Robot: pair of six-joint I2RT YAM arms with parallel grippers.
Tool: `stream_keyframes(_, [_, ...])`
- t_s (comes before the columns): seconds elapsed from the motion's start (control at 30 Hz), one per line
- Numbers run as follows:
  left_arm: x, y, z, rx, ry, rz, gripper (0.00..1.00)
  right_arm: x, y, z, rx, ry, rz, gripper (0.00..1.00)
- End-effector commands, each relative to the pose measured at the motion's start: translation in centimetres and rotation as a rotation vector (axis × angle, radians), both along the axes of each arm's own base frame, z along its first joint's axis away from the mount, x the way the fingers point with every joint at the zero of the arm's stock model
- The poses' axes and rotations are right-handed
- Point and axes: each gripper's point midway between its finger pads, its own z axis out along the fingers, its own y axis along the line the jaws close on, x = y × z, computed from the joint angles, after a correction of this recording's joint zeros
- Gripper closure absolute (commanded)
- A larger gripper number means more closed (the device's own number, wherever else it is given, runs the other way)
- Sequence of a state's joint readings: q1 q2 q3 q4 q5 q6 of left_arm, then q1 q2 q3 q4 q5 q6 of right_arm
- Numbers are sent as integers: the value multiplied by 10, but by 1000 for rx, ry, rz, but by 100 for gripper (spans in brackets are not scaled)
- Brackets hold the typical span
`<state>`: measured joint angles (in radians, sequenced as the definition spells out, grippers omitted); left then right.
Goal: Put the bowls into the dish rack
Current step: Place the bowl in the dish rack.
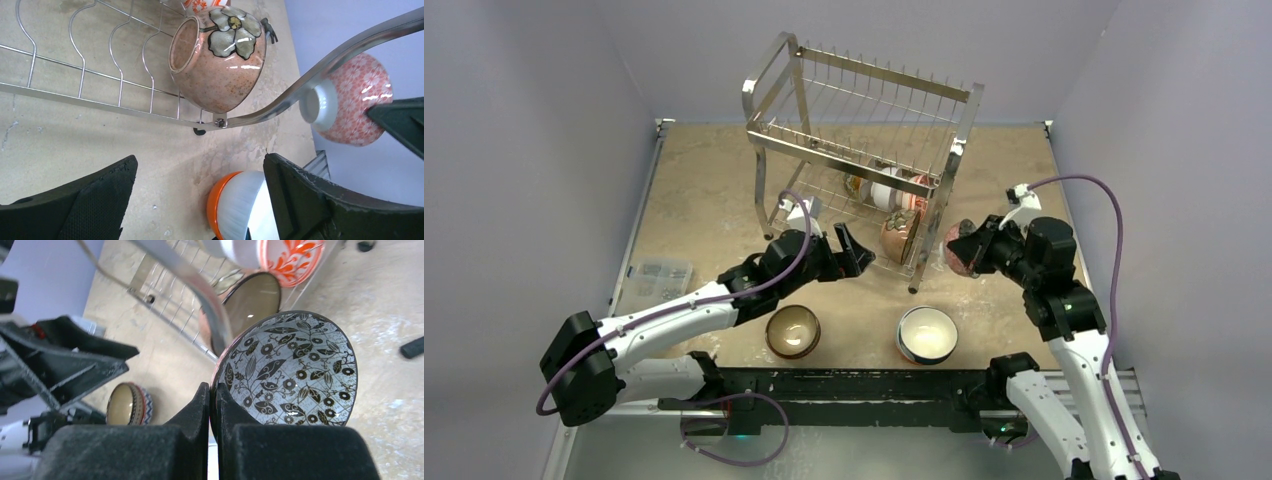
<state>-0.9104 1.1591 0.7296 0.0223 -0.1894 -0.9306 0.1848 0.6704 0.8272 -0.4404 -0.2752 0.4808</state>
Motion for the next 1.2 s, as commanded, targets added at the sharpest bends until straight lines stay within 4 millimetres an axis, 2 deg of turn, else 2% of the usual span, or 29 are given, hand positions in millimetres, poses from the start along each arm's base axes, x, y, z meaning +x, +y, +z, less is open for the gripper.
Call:
stream_keyframes(0.0, [5, -12, 42, -146, -28, -4, 3, -25, 30, 28, 41, -90, 246, 100])
stream_keyframes(0.23, [4, -11, 49, -221, -12, 0, 2, -55, 51, 43, 92, -120, 463, 100])
stream_keyframes(0.43, [0, -15, 58, -284, -5, -23, 2, -75, 69, 45, 191, -126, 624, 100])
stream_keyframes(0.7, [-12, -23, 70, -401, 57, -68, 1, -89, 76, 51, 232, -162, 736, 100])
stream_keyframes(0.93, [-26, -40, 73, -477, 200, -135, 1, -85, 81, 42, 217, -187, 771, 100])
stream_keyframes(1.0, [-28, -42, 64, -454, 270, -123, 2, -79, 85, 40, 199, -202, 770, 100])
stream_keyframes(1.17, [-35, -44, 59, -448, 353, -125, 2, -67, 110, 32, 137, -197, 777, 100])
